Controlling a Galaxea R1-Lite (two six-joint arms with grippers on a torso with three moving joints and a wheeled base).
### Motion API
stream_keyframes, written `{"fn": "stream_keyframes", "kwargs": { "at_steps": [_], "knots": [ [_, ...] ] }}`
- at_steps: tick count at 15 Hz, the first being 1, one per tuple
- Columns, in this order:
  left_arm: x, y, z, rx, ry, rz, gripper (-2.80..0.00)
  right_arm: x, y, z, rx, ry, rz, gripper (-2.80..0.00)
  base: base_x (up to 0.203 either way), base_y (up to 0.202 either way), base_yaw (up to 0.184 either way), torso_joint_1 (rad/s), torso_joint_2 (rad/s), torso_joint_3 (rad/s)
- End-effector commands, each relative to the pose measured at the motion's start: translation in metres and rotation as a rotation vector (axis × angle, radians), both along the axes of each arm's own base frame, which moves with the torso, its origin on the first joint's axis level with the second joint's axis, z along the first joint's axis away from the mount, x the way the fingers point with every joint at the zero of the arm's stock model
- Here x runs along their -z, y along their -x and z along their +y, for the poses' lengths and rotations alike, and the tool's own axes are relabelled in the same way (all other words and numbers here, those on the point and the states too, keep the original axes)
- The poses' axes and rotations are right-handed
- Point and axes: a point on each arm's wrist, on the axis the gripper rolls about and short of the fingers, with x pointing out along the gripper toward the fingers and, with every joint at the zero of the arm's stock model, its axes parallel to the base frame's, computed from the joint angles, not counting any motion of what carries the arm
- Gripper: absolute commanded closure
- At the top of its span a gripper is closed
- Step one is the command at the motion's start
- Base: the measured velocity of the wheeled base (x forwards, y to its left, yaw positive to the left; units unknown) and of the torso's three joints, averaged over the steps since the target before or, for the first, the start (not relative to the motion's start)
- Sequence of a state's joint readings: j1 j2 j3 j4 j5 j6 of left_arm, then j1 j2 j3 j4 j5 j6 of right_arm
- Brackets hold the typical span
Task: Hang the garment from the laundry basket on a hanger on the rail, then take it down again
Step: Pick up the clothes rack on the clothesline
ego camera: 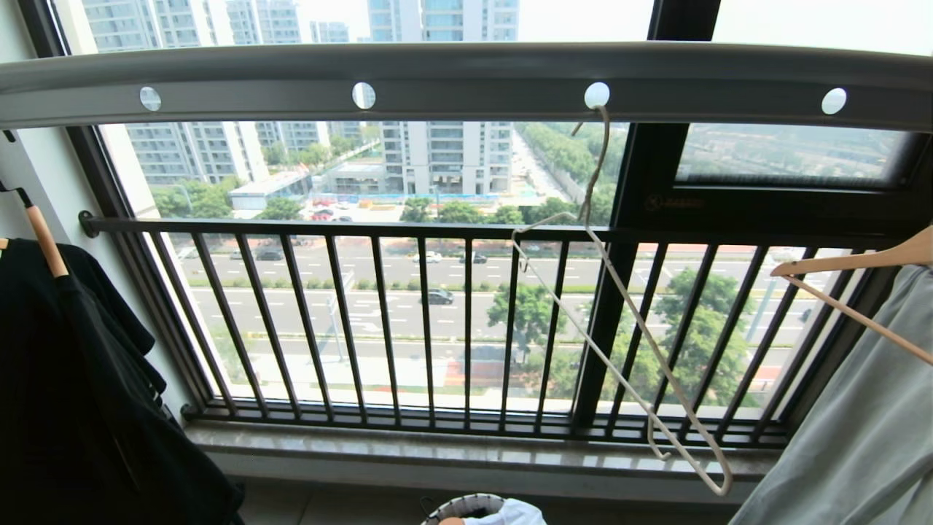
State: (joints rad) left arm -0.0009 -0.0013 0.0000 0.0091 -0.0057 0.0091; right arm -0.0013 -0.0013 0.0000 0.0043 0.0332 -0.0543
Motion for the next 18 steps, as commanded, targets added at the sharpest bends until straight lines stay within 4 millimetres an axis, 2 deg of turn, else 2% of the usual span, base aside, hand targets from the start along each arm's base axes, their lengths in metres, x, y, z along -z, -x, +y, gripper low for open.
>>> {"fn": "stream_keyframes", "kwargs": {
  "at_steps": [1,18],
  "knots": [
    [0.0000,-0.0001,0.0000,0.001,0.000,0.001,0.00,0.0000,-0.0001,0.0000,0.000,0.001,0.002,0.00,0.000,0.000,0.000,0.000,0.00,0.000],
    [0.0000,-0.0001,0.0000,0.001,0.000,0.001,0.00,-0.0003,0.0000,0.0000,0.001,0.003,0.001,0.00,0.000,0.000,0.000,0.000,0.00,0.000]
  ]
}}
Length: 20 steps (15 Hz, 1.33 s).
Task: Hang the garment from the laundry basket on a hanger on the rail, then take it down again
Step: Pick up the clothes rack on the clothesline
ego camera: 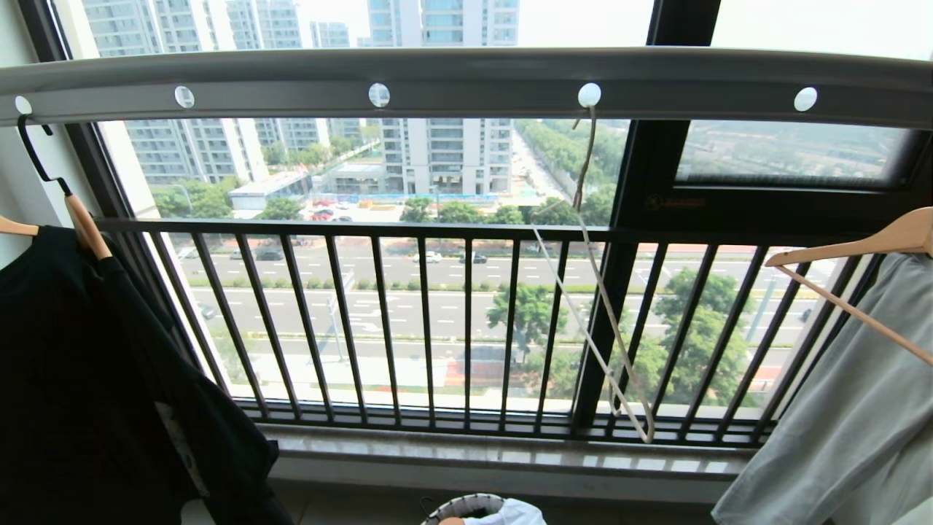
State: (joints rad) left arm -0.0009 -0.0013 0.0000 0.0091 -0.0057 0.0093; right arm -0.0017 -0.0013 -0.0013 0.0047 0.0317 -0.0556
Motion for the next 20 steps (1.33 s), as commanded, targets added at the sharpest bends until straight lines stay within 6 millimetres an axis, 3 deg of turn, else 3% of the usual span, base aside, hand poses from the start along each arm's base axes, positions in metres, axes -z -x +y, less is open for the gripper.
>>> {"fn": "stream_keyframes", "kwargs": {
  "at_steps": [1,13,17,20],
  "knots": [
    [0.000,0.000,0.000,0.001,0.000,0.001,0.00,0.000,0.000,0.000,-0.001,0.001,0.004,0.00,0.000,0.000,0.000,0.000,0.00,0.000],
    [0.000,0.000,0.000,0.001,0.000,0.001,0.00,-0.001,0.000,0.000,0.008,-0.009,-0.002,0.00,0.000,0.000,0.000,0.000,0.00,0.000],
    [0.000,0.000,0.000,0.001,0.000,0.001,0.00,-0.025,0.005,0.000,0.008,-0.007,-0.046,0.00,0.000,0.000,0.000,0.000,0.00,0.000],
    [0.000,0.000,0.000,0.001,0.000,0.001,0.00,-0.061,0.000,0.000,0.004,-0.007,-0.038,0.00,0.000,0.000,0.000,0.000,0.00,0.000]
  ]
}}
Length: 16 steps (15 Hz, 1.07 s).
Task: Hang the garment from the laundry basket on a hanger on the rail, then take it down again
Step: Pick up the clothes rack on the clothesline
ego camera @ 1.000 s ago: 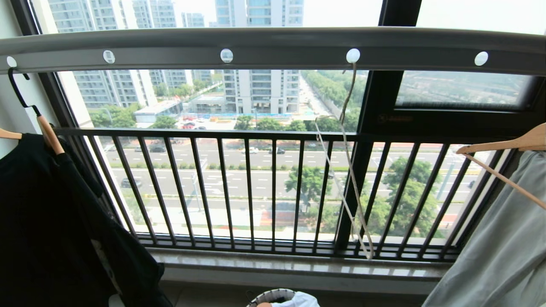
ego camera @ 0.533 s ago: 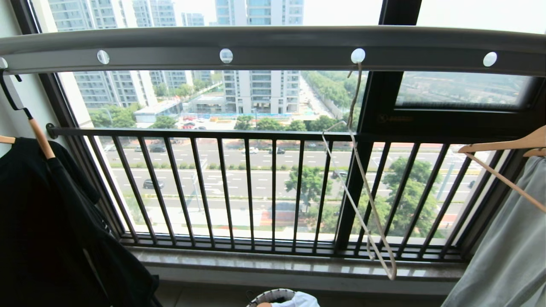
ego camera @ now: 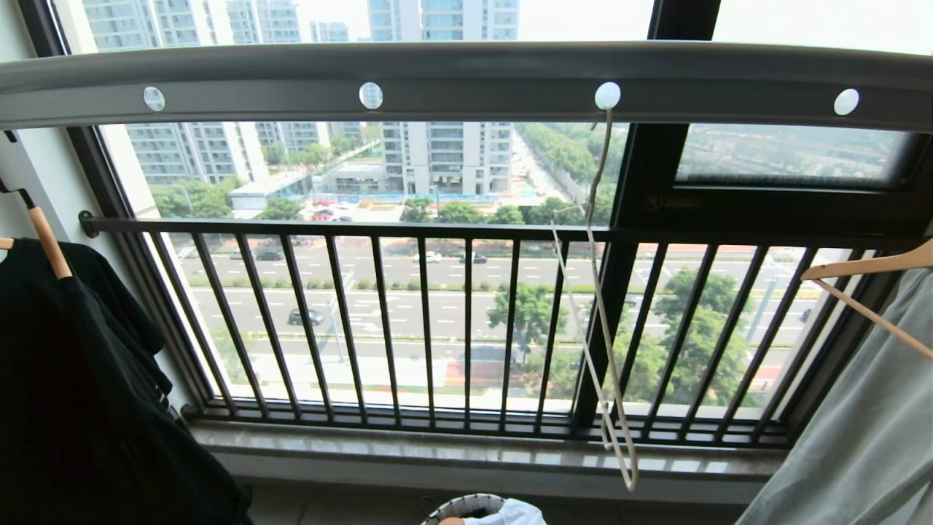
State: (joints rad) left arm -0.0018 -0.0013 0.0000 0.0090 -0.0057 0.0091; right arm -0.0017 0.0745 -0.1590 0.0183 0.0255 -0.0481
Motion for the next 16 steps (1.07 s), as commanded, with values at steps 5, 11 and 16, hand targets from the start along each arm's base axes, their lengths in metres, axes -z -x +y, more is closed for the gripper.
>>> {"fn": "stream_keyframes", "kwargs": {
  "at_steps": [5,11,16],
  "knots": [
    [0.000,0.000,0.000,0.000,0.000,0.001,0.00,-0.092,-0.047,0.000,-0.021,-0.016,0.113,0.00,0.000,0.000,0.000,0.000,0.00,0.000],
    [0.000,0.000,0.000,0.000,0.000,0.001,0.00,-0.160,-0.102,0.005,-0.146,-0.033,0.172,0.00,0.000,0.000,0.000,0.000,0.00,0.000],
    [0.000,0.000,0.000,0.000,0.000,0.001,0.00,-0.187,-0.145,0.028,-0.311,-0.025,0.290,0.00,0.000,0.000,0.000,0.000,0.00,0.000]
  ]
}}
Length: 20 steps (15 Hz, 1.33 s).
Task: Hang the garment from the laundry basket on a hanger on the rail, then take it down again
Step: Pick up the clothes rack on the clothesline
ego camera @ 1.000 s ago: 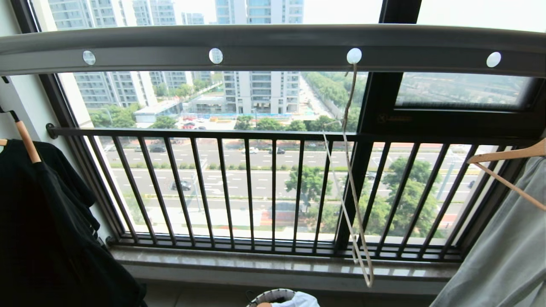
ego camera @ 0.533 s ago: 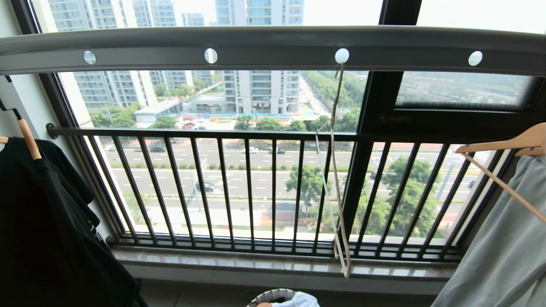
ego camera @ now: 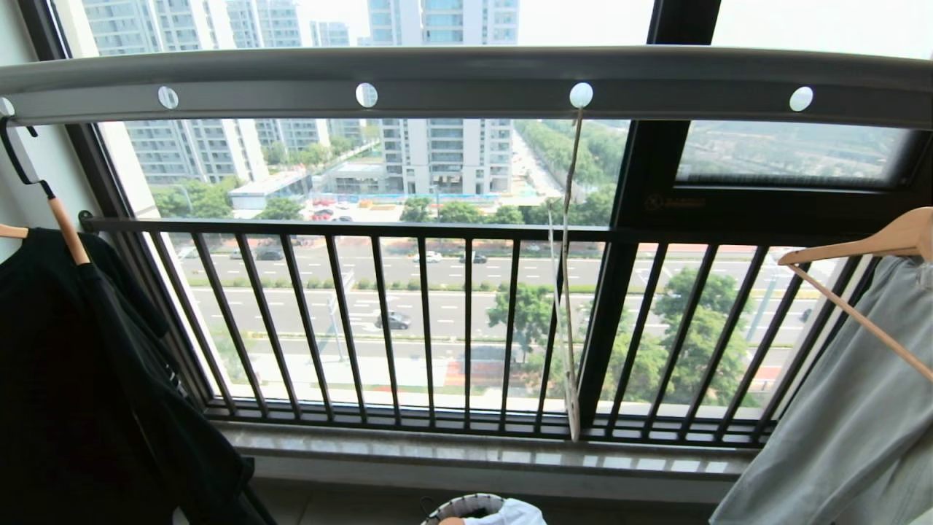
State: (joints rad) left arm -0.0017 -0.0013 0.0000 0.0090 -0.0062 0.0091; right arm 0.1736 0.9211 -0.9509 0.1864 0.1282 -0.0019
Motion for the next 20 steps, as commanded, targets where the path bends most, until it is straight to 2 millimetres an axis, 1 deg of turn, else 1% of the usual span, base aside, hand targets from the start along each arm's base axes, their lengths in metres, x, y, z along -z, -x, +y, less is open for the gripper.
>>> {"fn": "stream_keyframes", "kwargs": {
  "at_steps": [1,4,9,12,14,17,20],
  "knots": [
    [0.000,0.000,0.000,0.000,0.000,0.001,0.00,-0.005,-0.034,0.017,-0.067,0.016,0.079,0.00,0.000,0.000,0.000,0.000,0.00,0.000],
    [0.000,0.000,0.000,0.000,0.000,0.001,0.00,-0.012,-0.046,0.041,-0.111,0.042,0.108,0.00,0.000,0.000,0.000,0.000,0.00,0.000],
    [0.000,0.000,0.000,0.000,0.000,0.001,0.00,-0.016,-0.049,0.093,-0.107,0.042,0.128,0.00,0.000,0.000,0.000,0.000,0.00,0.000],
    [0.000,0.000,0.000,0.000,0.000,0.001,0.00,-0.014,-0.051,0.114,-0.101,0.042,0.144,0.00,0.000,0.000,0.000,0.000,0.00,0.000],
    [0.000,0.000,0.000,0.000,0.000,0.001,0.00,-0.012,-0.056,0.129,-0.080,0.036,0.157,0.00,0.000,0.000,0.000,0.000,0.00,0.000],
    [0.000,0.000,0.000,0.000,0.000,0.001,0.00,-0.010,-0.057,0.141,-0.083,0.050,0.164,0.00,0.000,0.000,0.000,0.000,0.00,0.000],
    [0.000,0.000,0.000,0.000,0.000,0.001,0.00,-0.009,-0.055,0.147,-0.082,0.062,0.161,0.00,0.000,0.000,0.000,0.000,0.00,0.000]
  ]
}}
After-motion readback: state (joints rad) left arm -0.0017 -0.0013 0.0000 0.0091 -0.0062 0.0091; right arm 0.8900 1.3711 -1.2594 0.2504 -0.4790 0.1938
